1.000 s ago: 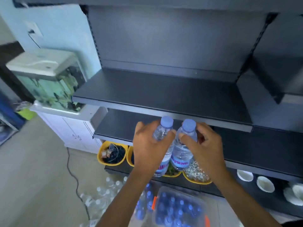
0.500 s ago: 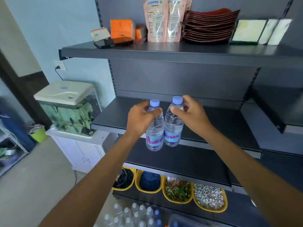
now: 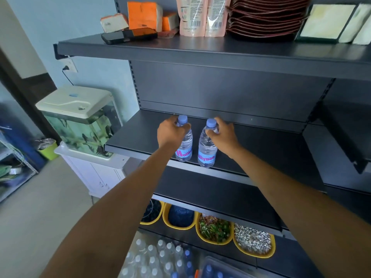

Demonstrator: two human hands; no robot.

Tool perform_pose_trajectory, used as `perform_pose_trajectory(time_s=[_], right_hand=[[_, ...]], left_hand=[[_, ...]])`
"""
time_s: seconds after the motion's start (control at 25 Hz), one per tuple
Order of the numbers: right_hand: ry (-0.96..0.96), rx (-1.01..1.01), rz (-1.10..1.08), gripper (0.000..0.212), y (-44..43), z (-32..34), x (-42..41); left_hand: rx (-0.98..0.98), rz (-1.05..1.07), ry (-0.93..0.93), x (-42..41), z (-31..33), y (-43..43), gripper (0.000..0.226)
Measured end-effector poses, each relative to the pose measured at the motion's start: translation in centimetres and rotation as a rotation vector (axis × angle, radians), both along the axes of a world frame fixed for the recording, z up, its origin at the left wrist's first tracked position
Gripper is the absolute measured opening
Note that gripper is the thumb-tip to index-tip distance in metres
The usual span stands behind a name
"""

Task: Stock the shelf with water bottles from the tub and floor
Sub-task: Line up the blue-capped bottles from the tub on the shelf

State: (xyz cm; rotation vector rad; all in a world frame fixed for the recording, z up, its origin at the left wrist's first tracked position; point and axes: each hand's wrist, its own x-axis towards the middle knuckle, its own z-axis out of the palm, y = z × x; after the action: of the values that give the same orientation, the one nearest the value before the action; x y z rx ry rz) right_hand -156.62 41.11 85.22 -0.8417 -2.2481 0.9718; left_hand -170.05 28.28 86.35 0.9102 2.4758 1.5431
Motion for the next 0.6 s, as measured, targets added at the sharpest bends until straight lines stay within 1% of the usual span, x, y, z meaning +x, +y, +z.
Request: perform_pose_trajectory(time_s=[0.16,0.24,0.32,0.4,0.44,0.52,0.6], right_hand=[[0.035,-0.049,-0.007,0.035,1.8,-0.9,-1.2],[0.107,-0.043,-0.044,0.043,1.7,-2.0,-1.6],[0.171,-0.068,-0.042,0.066,0.8,-4.2,-1.3],[0.132,-0.082,-0.058,0.088,-0.3,-7.0,-0.8],[0.11,-0.088,-0.085,0.091,-0.6,-8.2,-0.8],[0.111,-0.117,-0.124,0.087,-0.9,-9.9,-1.4],[0.122,-0.131,-0.113,0.081,-0.9,-10.5,-2.7]], left_hand=[[0.013,0.039,0.026,-1.5,-1.0,1.3,0.025],[0.039,0.021,0.048,-2.0,-1.8,1.8,0.031],[0.055,-0.03,0.054,-2.5,-3.4,1.7,0.043],[0.076,-0.177,-0.03,-3.1,-6.3,0.8,0.057],[0.082,-0.27,-0.093,-3.5,-7.9,0.2,0.066],[0.069,-0.394,-0.18,-4.5,-10.9,-1.1,0.078],[0.023,-0.413,-0.178,-5.9,-12.8,-1.4,0.074]])
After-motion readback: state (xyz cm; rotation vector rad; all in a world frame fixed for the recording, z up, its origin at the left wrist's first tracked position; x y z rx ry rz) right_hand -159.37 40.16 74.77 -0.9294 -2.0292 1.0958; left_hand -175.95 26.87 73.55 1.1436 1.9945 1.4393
